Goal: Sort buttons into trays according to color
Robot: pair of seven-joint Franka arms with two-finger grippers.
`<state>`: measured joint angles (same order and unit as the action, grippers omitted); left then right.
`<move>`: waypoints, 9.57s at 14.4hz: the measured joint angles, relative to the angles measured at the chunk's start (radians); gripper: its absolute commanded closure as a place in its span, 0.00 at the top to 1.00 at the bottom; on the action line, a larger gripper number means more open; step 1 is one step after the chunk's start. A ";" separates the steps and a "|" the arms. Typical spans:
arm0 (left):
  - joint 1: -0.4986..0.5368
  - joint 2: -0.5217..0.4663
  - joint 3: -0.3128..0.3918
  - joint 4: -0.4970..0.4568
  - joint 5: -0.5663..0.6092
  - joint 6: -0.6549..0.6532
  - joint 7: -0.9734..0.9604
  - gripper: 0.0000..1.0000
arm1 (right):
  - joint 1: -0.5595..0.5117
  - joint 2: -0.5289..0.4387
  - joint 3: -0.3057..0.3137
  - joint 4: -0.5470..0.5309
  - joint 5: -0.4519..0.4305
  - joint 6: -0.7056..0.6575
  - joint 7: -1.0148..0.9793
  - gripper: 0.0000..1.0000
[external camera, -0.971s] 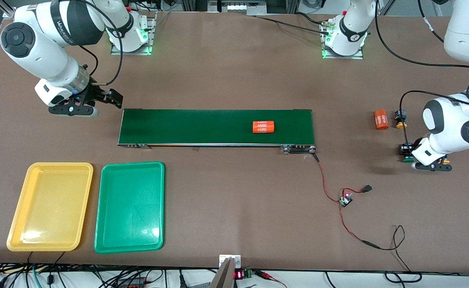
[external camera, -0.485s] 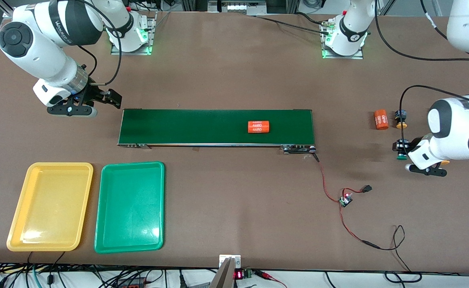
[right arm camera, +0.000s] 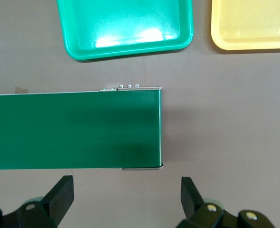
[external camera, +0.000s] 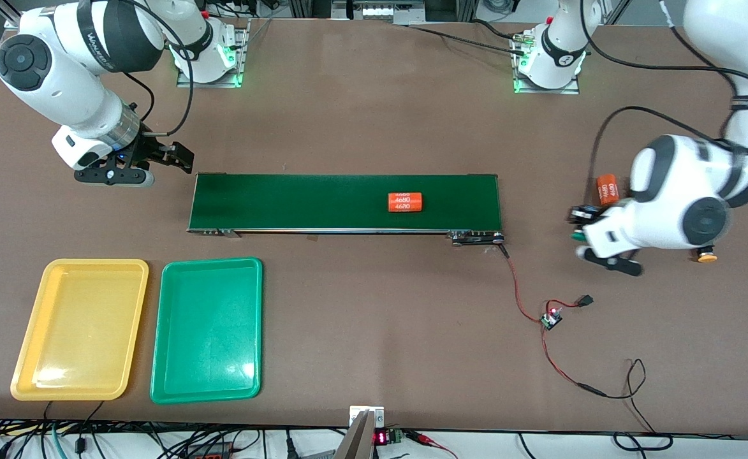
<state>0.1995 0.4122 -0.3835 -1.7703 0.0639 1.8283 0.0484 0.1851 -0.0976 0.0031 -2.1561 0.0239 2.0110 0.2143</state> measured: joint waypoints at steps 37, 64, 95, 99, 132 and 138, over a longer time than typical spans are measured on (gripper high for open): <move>-0.073 -0.077 0.325 -0.042 0.060 -0.034 -0.186 1.00 | 0.020 0.052 0.011 0.032 0.050 0.015 0.021 1.00; 0.322 0.102 0.556 -0.321 0.166 0.570 0.634 0.32 | 0.071 0.073 0.013 0.032 0.049 0.050 0.069 1.00; -0.067 0.160 -0.321 0.030 0.067 0.133 -0.335 0.24 | 0.222 0.133 0.006 0.006 0.029 0.135 0.277 1.00; -0.105 0.181 -0.325 -0.081 0.067 0.305 -0.419 0.25 | 0.220 0.141 0.005 0.008 0.029 0.135 0.278 1.00; 0.061 -0.084 0.342 -0.477 0.073 0.390 0.124 0.94 | 0.197 0.312 0.180 0.125 -0.028 0.232 0.454 1.00; 0.062 -0.093 0.345 -0.627 0.073 0.623 0.126 0.50 | 0.197 0.358 0.199 0.125 -0.069 0.262 0.454 1.00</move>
<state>0.2611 0.3189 -0.0390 -2.3972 0.1373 2.4510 0.1745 0.3825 0.2608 0.2018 -2.0308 -0.0451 2.2733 0.6682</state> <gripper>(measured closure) 0.181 0.000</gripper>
